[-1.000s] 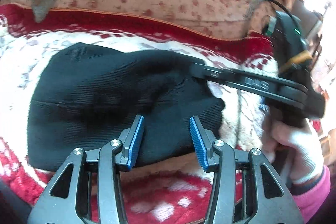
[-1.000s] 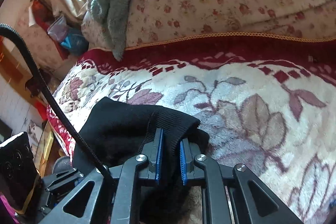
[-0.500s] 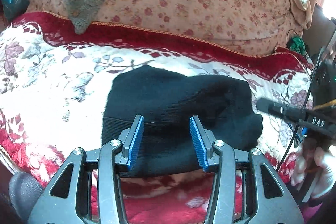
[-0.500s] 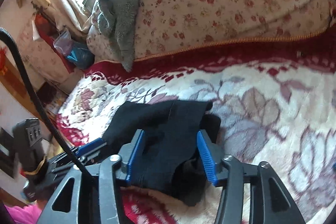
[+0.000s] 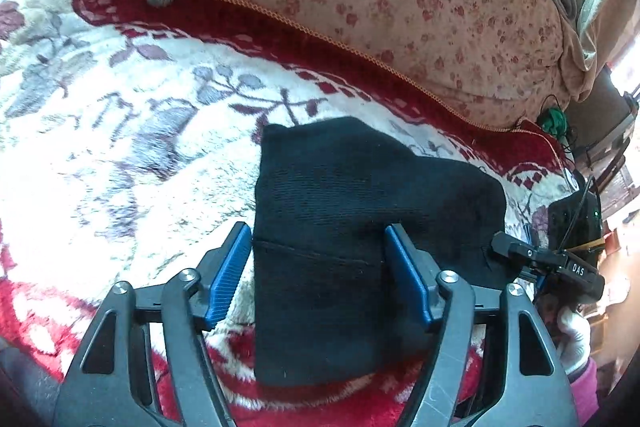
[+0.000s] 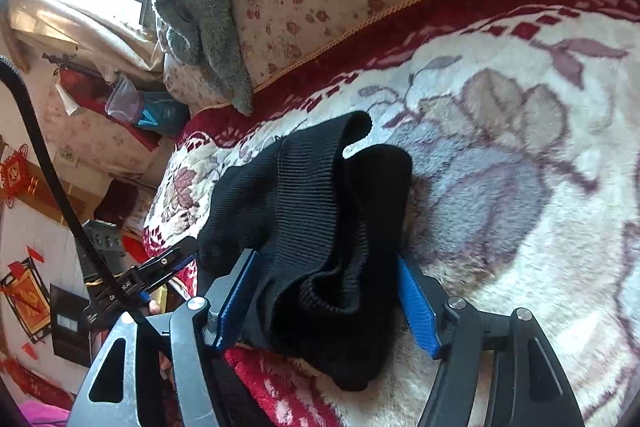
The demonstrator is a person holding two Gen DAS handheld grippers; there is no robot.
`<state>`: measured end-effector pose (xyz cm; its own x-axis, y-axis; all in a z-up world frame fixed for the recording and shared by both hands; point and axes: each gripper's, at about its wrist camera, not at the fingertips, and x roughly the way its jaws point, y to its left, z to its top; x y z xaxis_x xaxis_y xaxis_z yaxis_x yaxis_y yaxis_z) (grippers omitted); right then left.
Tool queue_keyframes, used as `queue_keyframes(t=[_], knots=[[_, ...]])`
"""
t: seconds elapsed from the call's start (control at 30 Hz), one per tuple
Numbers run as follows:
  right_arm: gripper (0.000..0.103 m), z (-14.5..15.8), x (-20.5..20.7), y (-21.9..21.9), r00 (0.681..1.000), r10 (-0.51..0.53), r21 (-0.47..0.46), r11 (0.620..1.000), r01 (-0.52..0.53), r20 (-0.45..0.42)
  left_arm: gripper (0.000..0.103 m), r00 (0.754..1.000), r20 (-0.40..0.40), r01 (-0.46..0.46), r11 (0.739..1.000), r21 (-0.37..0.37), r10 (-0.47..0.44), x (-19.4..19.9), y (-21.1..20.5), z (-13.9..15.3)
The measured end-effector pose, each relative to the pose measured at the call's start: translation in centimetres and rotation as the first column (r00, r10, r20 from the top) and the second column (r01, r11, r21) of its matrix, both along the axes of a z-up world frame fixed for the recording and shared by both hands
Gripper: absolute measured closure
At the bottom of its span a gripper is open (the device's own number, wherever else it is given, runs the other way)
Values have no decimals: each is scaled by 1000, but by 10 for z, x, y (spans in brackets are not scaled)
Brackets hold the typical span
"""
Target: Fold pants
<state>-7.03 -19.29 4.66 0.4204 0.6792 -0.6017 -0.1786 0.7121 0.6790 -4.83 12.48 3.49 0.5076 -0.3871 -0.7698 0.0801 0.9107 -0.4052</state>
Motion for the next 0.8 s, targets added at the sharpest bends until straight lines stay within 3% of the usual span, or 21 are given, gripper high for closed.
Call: queue_keyframes(t=[0.17,0.23,0.27,0.33,0.43,0.47,0.53,0.8], knots=[[37,-6,7,3,1000,-11,42,999,10,8,22,997,-74,-10,992,-127,0,13,7,-24],[45,-5,6,6,999,-12,8,1000,11,31,22,999,-45,-11,991,-132,5,12,5,-24],[49,-4,4,8,999,-6,-20,1000,6,46,25,999,-33,4,994,-106,-8,12,1,-22],[52,-3,3,7,999,-7,-12,1000,8,53,44,999,-9,39,997,-60,-40,9,-7,-18],[58,2,1,6,998,-1,7,1000,0,61,67,999,-3,35,994,-101,-35,6,1,-10],[61,5,1,6,998,1,18,1000,-3,63,70,1000,-8,29,993,-118,-30,7,5,-9],[62,15,0,8,997,7,45,999,-10,77,74,1000,-14,16,989,-148,-18,5,14,-3],[62,55,20,74,980,126,34,991,-132,152,74,989,96,-105,994,-38,109,-7,64,44]])
